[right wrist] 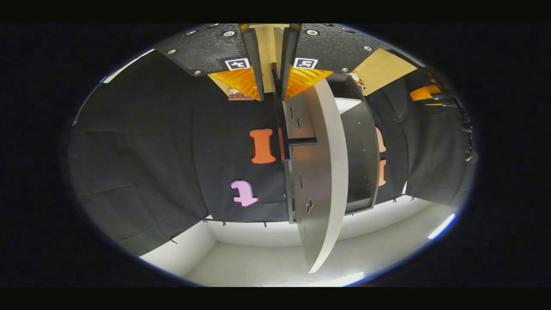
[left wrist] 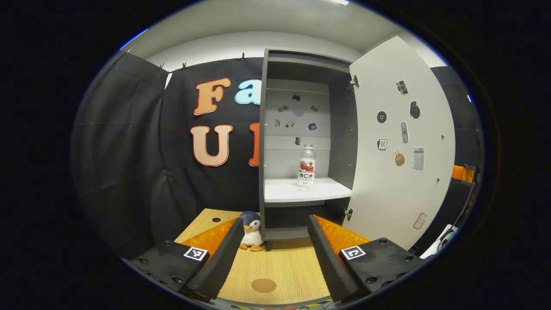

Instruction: Open the cabinet door with the right hand, grasp the bottle in the cabinet with the left hand and place it on the coaster, then close the cabinet door with the right hand.

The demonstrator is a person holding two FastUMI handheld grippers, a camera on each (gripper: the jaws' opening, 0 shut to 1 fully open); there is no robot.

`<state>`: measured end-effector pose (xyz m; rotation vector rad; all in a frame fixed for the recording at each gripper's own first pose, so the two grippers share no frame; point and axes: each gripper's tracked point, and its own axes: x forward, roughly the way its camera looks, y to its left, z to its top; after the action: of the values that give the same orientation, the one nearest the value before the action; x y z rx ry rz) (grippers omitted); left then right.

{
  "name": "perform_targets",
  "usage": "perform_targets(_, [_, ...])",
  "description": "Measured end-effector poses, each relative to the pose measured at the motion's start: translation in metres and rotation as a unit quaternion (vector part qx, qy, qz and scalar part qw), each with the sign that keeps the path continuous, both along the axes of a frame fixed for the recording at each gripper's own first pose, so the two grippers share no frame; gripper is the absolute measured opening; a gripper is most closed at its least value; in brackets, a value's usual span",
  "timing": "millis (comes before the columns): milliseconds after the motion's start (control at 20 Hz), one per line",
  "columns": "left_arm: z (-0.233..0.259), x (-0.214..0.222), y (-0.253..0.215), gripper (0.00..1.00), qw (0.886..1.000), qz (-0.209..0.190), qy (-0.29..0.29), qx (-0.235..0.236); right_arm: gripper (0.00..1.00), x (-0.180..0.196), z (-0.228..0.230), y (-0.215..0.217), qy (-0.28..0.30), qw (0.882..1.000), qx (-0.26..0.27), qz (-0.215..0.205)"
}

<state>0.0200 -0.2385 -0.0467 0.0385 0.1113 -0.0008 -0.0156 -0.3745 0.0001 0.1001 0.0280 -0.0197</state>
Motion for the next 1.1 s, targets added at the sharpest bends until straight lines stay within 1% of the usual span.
perform_targets(100, [0.003,0.001,0.002,0.96,1.000,0.002,-0.003,-0.008,0.22,-0.015,0.012,0.005,-0.013,1.000,0.003,0.002])
perform_targets(150, [0.003,0.004,0.001,0.94,1.000,0.001,-0.003,-0.013,0.22,-0.025,0.020,0.010,-0.026,1.000,-0.001,0.003])
perform_targets(250, [0.001,0.011,0.002,0.99,1.000,0.002,0.001,-0.018,0.22,-0.047,0.041,0.018,-0.053,0.999,-0.002,0.005])
perform_targets(300, [0.001,0.016,0.000,0.96,1.000,0.001,0.002,-0.018,0.22,-0.058,0.046,0.029,-0.060,0.998,0.003,0.017])
perform_targets(400, [0.000,0.031,-0.006,0.96,1.000,-0.006,-0.001,-0.021,0.21,-0.082,0.058,0.068,-0.078,0.995,0.005,0.059])
perform_targets(500, [-0.006,0.047,-0.017,0.96,0.999,-0.019,0.004,-0.025,0.21,-0.094,0.058,0.102,-0.081,0.993,-0.019,0.087])
perform_targets(550, [-0.005,0.056,-0.023,0.94,0.999,-0.027,0.002,-0.026,0.21,-0.094,0.053,0.118,-0.076,0.992,-0.027,0.098])
perform_targets(600, [-0.003,0.067,-0.028,0.95,0.999,-0.034,-0.001,-0.024,0.30,-0.093,0.047,0.132,-0.070,0.991,-0.028,0.107])
perform_targets(700, [-0.004,0.091,-0.038,0.99,0.999,-0.045,-0.005,-0.016,0.23,-0.081,0.036,0.159,-0.060,0.991,-0.021,0.117])
perform_targets(750, [-0.007,0.103,-0.043,0.96,0.998,-0.053,-0.006,-0.015,0.30,-0.070,0.032,0.165,-0.060,0.992,-0.017,0.113])
perform_targets(800, [-0.007,0.116,-0.049,0.96,0.998,-0.061,-0.006,-0.016,0.24,-0.060,0.028,0.171,-0.057,0.992,-0.015,0.115])
perform_targets(850, [-0.008,0.128,-0.056,0.94,0.997,-0.069,-0.007,-0.018,0.25,-0.051,0.023,0.178,-0.052,0.992,-0.017,0.111])
perform_targets(900, [-0.006,0.142,-0.060,0.96,0.997,-0.075,-0.010,-0.019,0.18,-0.041,0.024,0.175,-0.055,0.993,-0.021,0.099])
perform_targets(950, [-0.004,0.157,-0.065,0.96,0.996,-0.083,-0.013,-0.020,0.25,-0.030,0.026,0.176,-0.058,0.994,-0.023,0.091])
perform_targets(1000, [-0.002,0.173,-0.069,0.99,0.996,-0.089,-0.016,-0.018,0.26,-0.021,0.025,0.177,-0.058,0.995,-0.025,0.084])
perform_targets(1050, [0.001,0.190,-0.072,0.96,0.995,-0.094,-0.021,-0.017,0.27,-0.009,0.020,0.178,-0.053,0.995,-0.028,0.074])
perform_targets(1100, [0.003,0.207,-0.075,0.96,0.994,-0.101,-0.025,-0.015,0.28,0.004,0.014,0.178,-0.047,0.996,-0.034,0.065])
